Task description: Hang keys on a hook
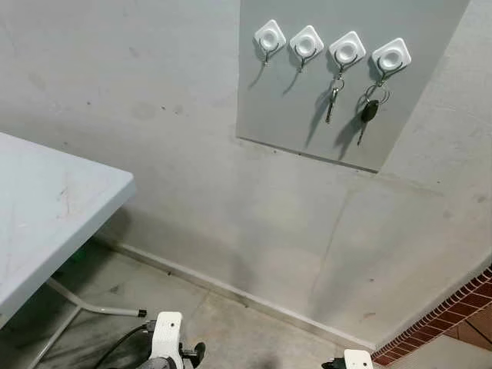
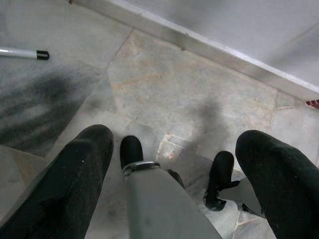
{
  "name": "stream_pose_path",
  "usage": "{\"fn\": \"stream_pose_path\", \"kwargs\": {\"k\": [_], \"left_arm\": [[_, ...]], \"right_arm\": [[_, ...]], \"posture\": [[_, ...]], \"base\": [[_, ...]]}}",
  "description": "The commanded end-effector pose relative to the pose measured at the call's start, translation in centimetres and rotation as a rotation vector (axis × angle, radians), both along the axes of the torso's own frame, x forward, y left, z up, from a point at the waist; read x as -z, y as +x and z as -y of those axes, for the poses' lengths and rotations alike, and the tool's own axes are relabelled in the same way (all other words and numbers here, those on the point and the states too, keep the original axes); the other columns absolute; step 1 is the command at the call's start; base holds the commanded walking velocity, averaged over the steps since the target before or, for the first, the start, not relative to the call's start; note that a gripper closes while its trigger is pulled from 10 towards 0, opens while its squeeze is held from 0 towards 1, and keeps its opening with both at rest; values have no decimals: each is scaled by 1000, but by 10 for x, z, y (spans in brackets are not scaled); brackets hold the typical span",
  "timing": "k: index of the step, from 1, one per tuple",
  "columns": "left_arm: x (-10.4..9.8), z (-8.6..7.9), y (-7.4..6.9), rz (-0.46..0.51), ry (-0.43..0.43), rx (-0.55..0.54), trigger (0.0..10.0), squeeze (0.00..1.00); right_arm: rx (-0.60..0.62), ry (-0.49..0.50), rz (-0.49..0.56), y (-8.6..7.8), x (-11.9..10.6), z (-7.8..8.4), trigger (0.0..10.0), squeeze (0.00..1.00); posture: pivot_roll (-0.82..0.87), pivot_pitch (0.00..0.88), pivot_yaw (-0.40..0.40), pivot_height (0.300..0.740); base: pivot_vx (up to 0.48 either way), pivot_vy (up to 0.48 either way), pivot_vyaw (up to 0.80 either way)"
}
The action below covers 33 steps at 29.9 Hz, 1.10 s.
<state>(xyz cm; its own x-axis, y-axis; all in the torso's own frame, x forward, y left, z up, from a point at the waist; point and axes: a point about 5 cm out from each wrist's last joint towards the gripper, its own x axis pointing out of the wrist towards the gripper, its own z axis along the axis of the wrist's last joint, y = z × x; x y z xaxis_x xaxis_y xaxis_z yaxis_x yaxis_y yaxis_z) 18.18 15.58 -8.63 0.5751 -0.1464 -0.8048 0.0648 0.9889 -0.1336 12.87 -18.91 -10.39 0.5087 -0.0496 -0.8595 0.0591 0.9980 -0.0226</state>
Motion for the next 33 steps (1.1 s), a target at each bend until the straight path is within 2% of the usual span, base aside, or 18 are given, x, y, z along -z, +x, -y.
{"fn": "stream_pose_path", "kwargs": {"k": [1, 33], "left_arm": [[0, -2, 1, -3, 7, -2, 10000, 0], [1, -3, -1, -17, 29, 17, 10000, 0]], "right_arm": [[-9, 3, -1, 0, 0, -1, 10000, 0], [-25, 1, -4, 1, 0, -3, 10000, 0]], "posture": [[-38, 0, -20, 740], [-35, 0, -18, 740]], "base": [[0, 0, 800], [0, 0, 800]]}}
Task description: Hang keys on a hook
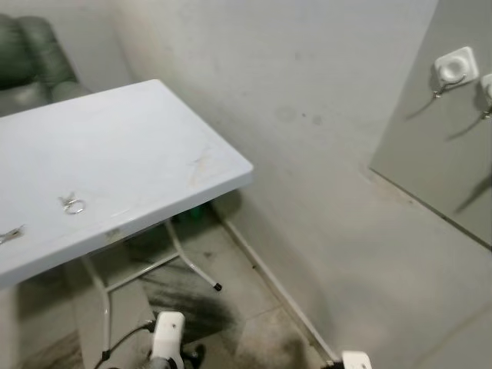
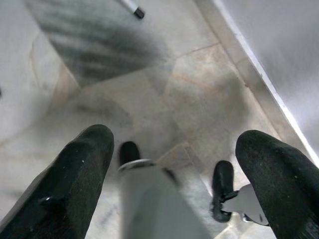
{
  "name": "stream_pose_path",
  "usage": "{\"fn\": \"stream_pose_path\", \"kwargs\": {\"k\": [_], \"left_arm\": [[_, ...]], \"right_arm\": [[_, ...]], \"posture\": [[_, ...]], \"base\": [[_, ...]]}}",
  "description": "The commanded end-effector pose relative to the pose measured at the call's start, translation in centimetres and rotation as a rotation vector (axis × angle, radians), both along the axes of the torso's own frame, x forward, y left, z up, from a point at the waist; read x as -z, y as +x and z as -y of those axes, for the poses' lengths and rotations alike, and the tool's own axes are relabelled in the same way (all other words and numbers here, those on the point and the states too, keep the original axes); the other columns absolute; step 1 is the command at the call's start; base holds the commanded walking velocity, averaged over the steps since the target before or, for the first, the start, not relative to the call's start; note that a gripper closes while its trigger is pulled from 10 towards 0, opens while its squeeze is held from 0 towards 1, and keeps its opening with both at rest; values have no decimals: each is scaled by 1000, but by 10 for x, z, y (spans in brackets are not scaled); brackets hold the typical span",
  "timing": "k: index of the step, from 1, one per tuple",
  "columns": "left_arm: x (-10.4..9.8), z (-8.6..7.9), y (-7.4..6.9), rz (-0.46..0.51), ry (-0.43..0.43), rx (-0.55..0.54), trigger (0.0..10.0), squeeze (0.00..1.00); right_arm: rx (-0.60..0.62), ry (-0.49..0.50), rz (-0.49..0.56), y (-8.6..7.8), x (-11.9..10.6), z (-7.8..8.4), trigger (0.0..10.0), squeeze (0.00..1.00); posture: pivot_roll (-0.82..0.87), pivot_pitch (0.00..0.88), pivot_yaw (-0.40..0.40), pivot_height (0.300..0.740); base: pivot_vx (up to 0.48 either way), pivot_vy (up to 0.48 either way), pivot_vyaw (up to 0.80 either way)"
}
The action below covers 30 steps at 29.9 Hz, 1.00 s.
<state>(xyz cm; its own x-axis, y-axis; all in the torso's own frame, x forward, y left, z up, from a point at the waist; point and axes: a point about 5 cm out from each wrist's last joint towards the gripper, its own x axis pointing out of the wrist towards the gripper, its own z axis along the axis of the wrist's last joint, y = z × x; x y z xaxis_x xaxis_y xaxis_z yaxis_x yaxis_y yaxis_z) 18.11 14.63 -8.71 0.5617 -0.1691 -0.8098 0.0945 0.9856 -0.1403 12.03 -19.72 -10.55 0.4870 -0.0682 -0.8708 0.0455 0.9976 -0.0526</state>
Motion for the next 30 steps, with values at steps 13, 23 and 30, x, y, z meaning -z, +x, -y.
{"fn": "stream_pose_path", "kwargs": {"k": [13, 23, 30], "left_arm": [[0, -13, 0, -14, 21, -43, 10000, 0], [1, -12, -1, -23, 12, -60, 10000, 0], [0, -12, 0, -25, 8, -59, 10000, 0]], "right_arm": [[-6, 32, 25, 10, -2, -10, 10000, 0], [1, 35, 27, 11, -2, -10, 10000, 0], [5, 35, 29, 11, -2, -9, 10000, 0]], "posture": [[-36, 0, -22, 740], [-35, 0, -25, 740], [-36, 0, -25, 740]], "base": [[0, 0, 800], [0, 0, 800], [0, 0, 800]]}}
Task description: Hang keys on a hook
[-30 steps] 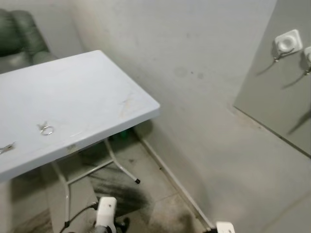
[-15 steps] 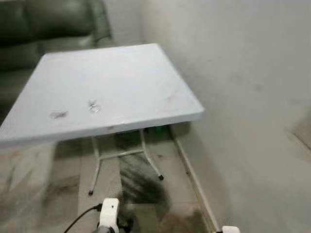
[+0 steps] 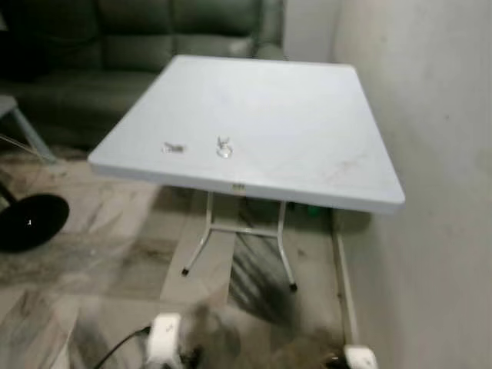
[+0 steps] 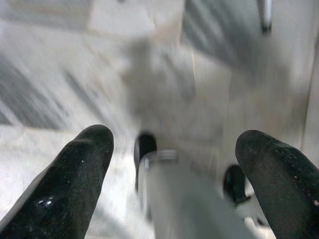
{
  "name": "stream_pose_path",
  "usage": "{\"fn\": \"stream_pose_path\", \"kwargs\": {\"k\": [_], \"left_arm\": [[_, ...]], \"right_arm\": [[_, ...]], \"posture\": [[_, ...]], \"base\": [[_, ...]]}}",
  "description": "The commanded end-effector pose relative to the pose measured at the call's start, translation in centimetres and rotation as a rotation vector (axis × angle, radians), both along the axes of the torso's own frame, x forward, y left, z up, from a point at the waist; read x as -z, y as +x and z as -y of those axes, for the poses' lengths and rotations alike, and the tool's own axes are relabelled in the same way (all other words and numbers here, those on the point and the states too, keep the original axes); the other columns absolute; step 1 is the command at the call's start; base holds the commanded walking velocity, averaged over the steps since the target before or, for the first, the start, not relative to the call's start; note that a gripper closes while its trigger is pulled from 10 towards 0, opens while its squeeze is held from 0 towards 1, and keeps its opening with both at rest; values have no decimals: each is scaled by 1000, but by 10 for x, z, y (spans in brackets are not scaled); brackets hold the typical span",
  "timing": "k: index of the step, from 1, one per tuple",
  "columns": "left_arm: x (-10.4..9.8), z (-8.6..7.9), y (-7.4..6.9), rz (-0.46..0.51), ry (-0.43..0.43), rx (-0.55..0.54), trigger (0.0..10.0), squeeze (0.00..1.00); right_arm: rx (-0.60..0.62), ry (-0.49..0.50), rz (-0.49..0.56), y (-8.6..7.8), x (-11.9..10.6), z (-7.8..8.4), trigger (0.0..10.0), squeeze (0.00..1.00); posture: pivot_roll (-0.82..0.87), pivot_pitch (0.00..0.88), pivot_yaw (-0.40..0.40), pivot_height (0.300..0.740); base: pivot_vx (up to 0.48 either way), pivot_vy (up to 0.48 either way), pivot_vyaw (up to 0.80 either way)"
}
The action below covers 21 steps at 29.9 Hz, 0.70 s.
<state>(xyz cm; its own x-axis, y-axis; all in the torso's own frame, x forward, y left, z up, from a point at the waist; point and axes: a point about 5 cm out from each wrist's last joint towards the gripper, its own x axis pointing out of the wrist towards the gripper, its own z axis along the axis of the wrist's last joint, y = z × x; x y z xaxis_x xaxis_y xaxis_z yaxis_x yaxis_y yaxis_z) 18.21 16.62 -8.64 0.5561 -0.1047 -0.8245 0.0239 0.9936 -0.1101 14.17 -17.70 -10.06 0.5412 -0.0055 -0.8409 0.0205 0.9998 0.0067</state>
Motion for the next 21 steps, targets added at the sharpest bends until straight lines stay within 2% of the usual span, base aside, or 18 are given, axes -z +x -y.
{"fn": "stream_pose_path", "kwargs": {"k": [1, 3, 6, 17, 21], "left_arm": [[1, 8, -1, -6, -24, 9, 10000, 0], [1, 8, -1, -6, -25, 8, 10000, 0], [1, 8, -1, -6, -27, 5, 10000, 0], [0, 9, 0, -2, -34, 1, 10000, 0], [0, 9, 1, -1, -38, -4, 10000, 0]], "right_arm": [[32, -21, -34, -10, 3, 11, 10000, 0], [35, -18, -30, -10, 3, 11, 10000, 0], [71, -1, -22, -10, 2, 12, 10000, 0], [73, -1, -17, -9, 2, 13, 10000, 0], [72, 0, -16, -9, 2, 13, 10000, 0]], "posture": [[-36, 0, -25, 740], [-36, 0, -25, 740], [-36, 0, -25, 740], [-39, 0, -24, 740], [-37, 0, -26, 740]], "base": [[0, 0, 800], [0, 0, 800], [0, 0, 0], [0, 0, 0], [0, 402, 0]]}}
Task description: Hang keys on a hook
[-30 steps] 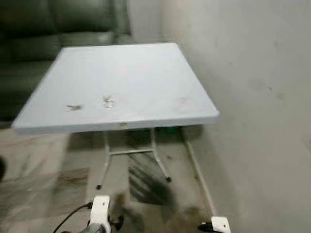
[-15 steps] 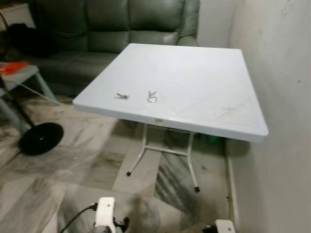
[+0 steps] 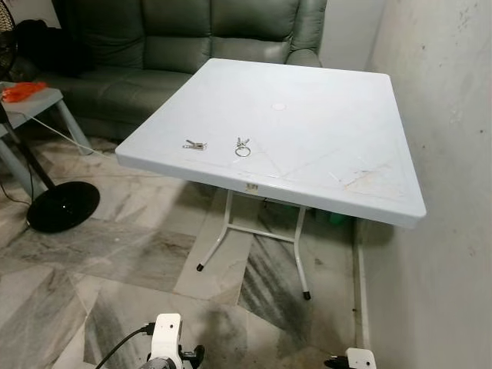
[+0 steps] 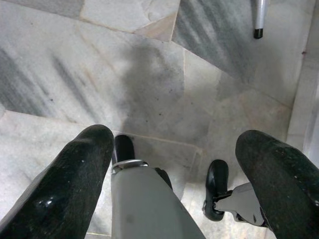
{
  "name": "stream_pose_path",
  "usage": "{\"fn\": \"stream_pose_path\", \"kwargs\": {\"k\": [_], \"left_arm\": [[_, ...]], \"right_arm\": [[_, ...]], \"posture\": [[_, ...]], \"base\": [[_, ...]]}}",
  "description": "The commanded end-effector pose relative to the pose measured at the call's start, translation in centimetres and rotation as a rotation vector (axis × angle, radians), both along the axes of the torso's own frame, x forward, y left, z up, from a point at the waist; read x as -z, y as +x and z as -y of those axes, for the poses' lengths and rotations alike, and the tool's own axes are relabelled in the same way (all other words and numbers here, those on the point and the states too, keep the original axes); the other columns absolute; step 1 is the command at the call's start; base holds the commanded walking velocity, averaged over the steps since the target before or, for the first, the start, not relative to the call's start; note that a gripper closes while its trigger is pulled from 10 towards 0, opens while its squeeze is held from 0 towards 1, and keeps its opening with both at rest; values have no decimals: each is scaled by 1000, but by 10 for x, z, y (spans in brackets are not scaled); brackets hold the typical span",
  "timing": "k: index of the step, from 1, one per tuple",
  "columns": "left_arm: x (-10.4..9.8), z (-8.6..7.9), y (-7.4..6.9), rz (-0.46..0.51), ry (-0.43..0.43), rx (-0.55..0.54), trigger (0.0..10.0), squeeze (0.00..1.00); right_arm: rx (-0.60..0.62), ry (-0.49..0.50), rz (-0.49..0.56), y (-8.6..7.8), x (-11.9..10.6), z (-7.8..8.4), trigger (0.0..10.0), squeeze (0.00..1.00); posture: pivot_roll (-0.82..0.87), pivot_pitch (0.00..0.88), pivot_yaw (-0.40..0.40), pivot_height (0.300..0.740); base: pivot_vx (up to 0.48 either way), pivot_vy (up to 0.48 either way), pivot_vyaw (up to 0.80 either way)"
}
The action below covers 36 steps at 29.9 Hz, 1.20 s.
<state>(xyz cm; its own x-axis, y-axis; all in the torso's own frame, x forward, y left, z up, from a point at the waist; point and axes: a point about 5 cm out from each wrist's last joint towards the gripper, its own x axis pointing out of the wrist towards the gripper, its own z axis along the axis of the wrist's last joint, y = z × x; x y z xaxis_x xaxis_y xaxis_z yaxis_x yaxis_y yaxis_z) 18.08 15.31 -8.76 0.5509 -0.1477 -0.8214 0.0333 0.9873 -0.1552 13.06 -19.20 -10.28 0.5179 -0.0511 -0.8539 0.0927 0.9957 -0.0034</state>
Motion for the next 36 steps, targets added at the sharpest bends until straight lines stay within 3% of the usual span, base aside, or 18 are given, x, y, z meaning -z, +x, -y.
{"fn": "stream_pose_path", "kwargs": {"k": [1, 36], "left_arm": [[-1, -4, 2, 4, 7, -14, 10000, 0], [1, -4, -2, -4, -7, -27, 10000, 0]], "right_arm": [[-1, 7, 10, 2, -1, -2, 10000, 0], [-8, 4, 8, -1, 0, -2, 10000, 0]], "posture": [[-37, 0, -27, 740], [-35, 0, -33, 740]], "base": [[0, 435, 0], [0, 428, 0]]}}
